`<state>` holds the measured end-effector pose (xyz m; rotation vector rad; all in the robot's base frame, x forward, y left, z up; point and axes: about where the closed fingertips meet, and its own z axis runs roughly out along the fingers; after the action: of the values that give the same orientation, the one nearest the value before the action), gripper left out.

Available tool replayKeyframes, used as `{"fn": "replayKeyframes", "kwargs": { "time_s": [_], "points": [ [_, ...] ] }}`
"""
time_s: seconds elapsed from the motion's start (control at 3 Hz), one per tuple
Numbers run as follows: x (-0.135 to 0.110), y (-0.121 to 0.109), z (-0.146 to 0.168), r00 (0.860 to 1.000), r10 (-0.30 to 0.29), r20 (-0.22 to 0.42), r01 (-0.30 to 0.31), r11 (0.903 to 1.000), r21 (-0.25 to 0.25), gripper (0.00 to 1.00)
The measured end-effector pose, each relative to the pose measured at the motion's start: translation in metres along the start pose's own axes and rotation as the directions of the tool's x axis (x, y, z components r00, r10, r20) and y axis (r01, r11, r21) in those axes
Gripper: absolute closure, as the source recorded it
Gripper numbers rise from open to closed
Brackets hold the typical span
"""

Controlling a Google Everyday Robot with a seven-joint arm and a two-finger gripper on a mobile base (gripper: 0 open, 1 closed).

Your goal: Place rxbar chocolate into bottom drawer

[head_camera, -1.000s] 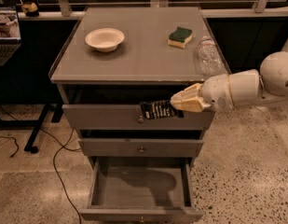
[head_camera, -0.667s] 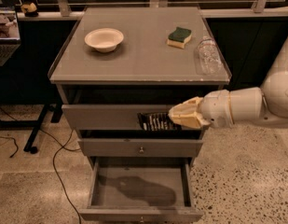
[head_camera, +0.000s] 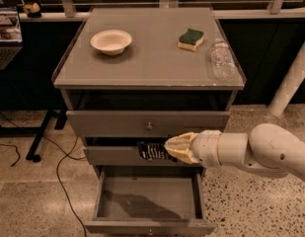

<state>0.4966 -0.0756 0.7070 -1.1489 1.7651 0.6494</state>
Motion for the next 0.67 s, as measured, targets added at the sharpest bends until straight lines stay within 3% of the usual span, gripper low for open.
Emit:
{"fn": "replayKeyframes", "kwargs": {
  "time_s": [0.67],
  "points": [
    [0.0092,0.0019,0.0042,1.000,0.027,-0.017,-0.027,0.9996,0.002,1.00]
  ]
}}
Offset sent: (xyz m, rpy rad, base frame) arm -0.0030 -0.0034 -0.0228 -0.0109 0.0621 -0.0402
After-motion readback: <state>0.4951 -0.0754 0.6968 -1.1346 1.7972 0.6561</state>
